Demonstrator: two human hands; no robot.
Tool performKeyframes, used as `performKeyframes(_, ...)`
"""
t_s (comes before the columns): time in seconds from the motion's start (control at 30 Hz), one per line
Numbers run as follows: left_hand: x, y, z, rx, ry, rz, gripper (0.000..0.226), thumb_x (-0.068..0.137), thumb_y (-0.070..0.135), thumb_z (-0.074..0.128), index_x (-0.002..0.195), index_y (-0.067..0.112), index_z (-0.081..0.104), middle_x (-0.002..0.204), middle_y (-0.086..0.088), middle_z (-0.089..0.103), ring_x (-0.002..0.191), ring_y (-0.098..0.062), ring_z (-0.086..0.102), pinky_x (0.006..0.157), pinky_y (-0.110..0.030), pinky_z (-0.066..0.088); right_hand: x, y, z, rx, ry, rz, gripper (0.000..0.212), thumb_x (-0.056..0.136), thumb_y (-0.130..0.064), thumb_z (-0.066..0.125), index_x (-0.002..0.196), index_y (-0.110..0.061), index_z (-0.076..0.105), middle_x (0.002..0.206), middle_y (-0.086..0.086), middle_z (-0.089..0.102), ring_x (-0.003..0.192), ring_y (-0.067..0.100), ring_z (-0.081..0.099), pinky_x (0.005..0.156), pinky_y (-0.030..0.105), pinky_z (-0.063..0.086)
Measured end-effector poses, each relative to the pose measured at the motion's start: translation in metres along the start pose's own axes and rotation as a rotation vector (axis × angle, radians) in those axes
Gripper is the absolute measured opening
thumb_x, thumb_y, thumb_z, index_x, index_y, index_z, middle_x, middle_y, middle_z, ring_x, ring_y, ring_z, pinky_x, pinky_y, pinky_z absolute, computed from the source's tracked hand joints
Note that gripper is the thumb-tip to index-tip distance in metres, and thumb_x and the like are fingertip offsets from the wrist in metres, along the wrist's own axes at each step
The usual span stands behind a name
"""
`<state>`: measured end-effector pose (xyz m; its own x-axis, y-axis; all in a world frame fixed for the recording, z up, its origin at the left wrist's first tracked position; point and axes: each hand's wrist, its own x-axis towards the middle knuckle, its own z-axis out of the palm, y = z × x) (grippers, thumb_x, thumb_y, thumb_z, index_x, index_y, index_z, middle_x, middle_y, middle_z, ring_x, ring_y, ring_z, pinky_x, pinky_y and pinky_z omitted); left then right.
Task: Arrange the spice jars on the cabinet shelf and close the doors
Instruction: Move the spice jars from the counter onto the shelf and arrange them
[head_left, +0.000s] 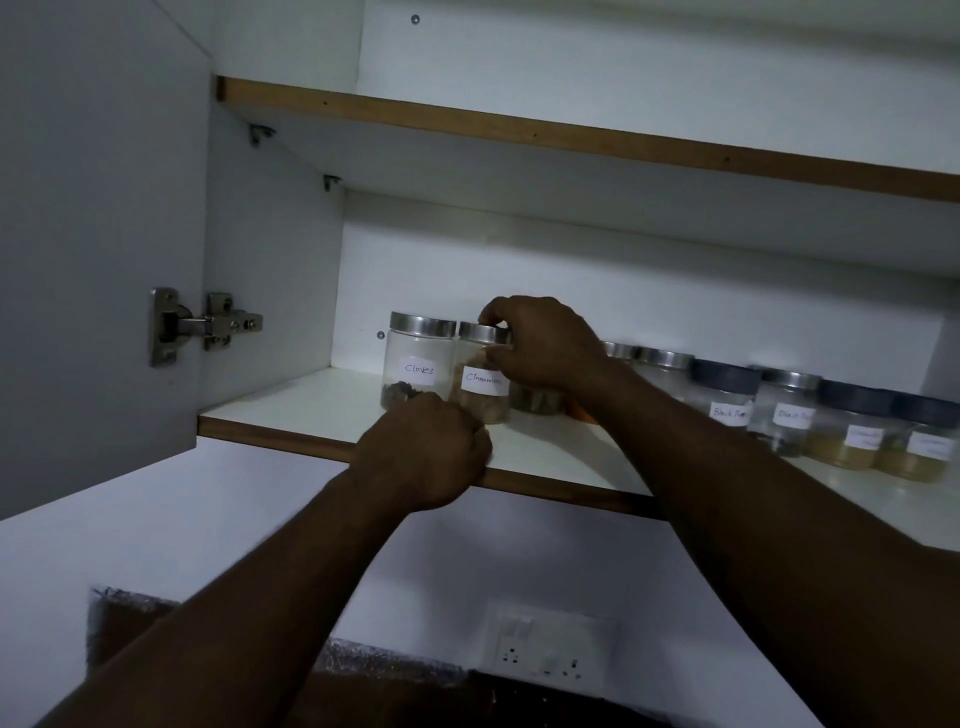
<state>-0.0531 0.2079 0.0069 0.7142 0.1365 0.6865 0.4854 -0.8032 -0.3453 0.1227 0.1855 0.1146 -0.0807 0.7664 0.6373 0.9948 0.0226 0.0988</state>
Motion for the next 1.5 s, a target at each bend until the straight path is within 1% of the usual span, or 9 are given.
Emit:
performKeyframes(0.23, 0.006, -0.006, 0.003, 0.144, -0.114, 0.173, 0.033, 0.103, 0.022, 0.036, 0.099, 0.009, 0.066, 0.095, -0.008, 0.067, 0.083, -0.028, 0.064, 0.082, -0.035, 0.038, 0.023, 0.01, 0.018, -0.105, -0.046, 0.056, 0.034, 0.085, -0.031, 0.07, 0.118, -0.025, 0.062, 0.113, 0.001, 0.068, 0.103, 0.026, 0.062, 0.081, 0.038, 0.052)
performKeyframes(0.63, 0.003, -0.006, 0.009, 0.158, -0.074, 0.134, 0.035, 0.104, 0.024, 0.034, 0.102, 0.011, 0.067, 0.098, -0.007, 0.068, 0.082, -0.025, 0.062, 0.087, -0.037, 0.048, 0.051, 0.014, 0.046, -0.168, -0.035, 0.086, 0.036, 0.083, -0.019, 0.068, 0.118, -0.012, 0.06, 0.111, 0.01, 0.068, 0.103, 0.032, 0.062, 0.08, 0.04, 0.054)
performKeyframes(0.73, 0.005, -0.005, 0.003, 0.198, -0.093, 0.149, 0.024, 0.099, 0.028, 0.05, 0.086, 0.018, 0.068, 0.081, 0.002, 0.066, 0.07, -0.018, 0.061, 0.063, -0.024, 0.039, 0.051, 0.012, 0.047, -0.17, -0.044, 0.084, 0.041, 0.083, -0.024, 0.071, 0.121, -0.011, 0.06, 0.115, 0.01, 0.068, 0.105, 0.032, 0.062, 0.084, 0.041, 0.055)
performKeyframes(0.8, 0.003, -0.001, -0.004, 0.195, -0.041, 0.025, 0.021, 0.089, 0.037, 0.064, 0.071, 0.026, 0.066, 0.068, 0.009, 0.062, 0.06, -0.012, 0.059, 0.048, -0.02, 0.023, 0.048, 0.011, 0.046, -0.184, -0.056, 0.078, 0.05, 0.083, -0.024, 0.071, 0.13, -0.012, 0.058, 0.126, 0.01, 0.064, 0.111, 0.033, 0.062, 0.089, 0.042, 0.055)
performKeyframes(0.93, 0.001, -0.001, -0.003, -0.21, -0.118, -0.394, 0.04, 0.099, 0.049, 0.041, 0.087, 0.023, 0.069, 0.084, 0.004, 0.064, 0.079, -0.018, 0.062, 0.073, -0.033, 0.054, 0.036, 0.004, 0.038, -0.17, 0.058, 0.01, 0.067, 0.084, -0.023, 0.069, 0.147, -0.016, 0.047, 0.152, 0.005, 0.048, 0.122, 0.033, 0.06, 0.094, 0.044, 0.053)
performKeyframes(1.03, -0.017, -0.022, -0.015, -0.376, -0.061, -0.424, 0.032, 0.099, 0.045, 0.055, 0.093, 0.026, 0.08, 0.087, 0.009, 0.074, 0.08, -0.01, 0.066, 0.072, -0.023, 0.047, 0.031, -0.016, 0.027, 0.102, 0.272, 0.016, 0.042, 0.095, -0.035, 0.063, 0.135, -0.024, 0.057, 0.135, -0.003, 0.064, 0.112, 0.025, 0.066, 0.094, 0.042, 0.053)
performKeyframes(1.1, -0.032, -0.045, -0.02, -0.365, -0.018, -0.534, 0.028, 0.092, 0.051, 0.064, 0.092, 0.028, 0.081, 0.069, 0.014, 0.069, 0.068, -0.005, 0.062, 0.06, -0.02, 0.038, 0.031, -0.035, 0.02, 0.28, 0.294, 0.014, 0.033, 0.096, -0.047, 0.06, 0.123, -0.029, 0.064, 0.12, -0.011, 0.071, 0.102, 0.016, 0.068, 0.091, 0.04, 0.054)
performKeyframes(1.33, -0.003, -0.091, -0.003, -0.295, -0.259, -0.887, 0.051, 0.072, 0.064, 0.081, 0.084, 0.015, 0.072, 0.077, -0.001, 0.069, 0.071, -0.016, 0.062, 0.058, -0.027, 0.042, 0.04, -0.06, 0.031, 0.064, 0.099, -0.062, 0.034, 0.085, -0.05, 0.072, 0.109, -0.027, 0.066, 0.105, -0.005, 0.072, 0.096, 0.021, 0.065, 0.081, 0.04, 0.054)
performKeyframes(1.5, 0.006, -0.106, 0.018, -0.175, -0.354, -0.809, 0.065, 0.073, 0.08, 0.064, 0.096, 0.02, 0.07, 0.094, 0.002, 0.072, 0.083, -0.02, 0.064, 0.075, -0.033, 0.052, 0.053, -0.05, 0.046, 0.045, 0.082, 0.007, 0.031, 0.086, -0.044, 0.074, 0.109, -0.026, 0.064, 0.106, -0.003, 0.072, 0.097, 0.023, 0.064, 0.079, 0.038, 0.052)
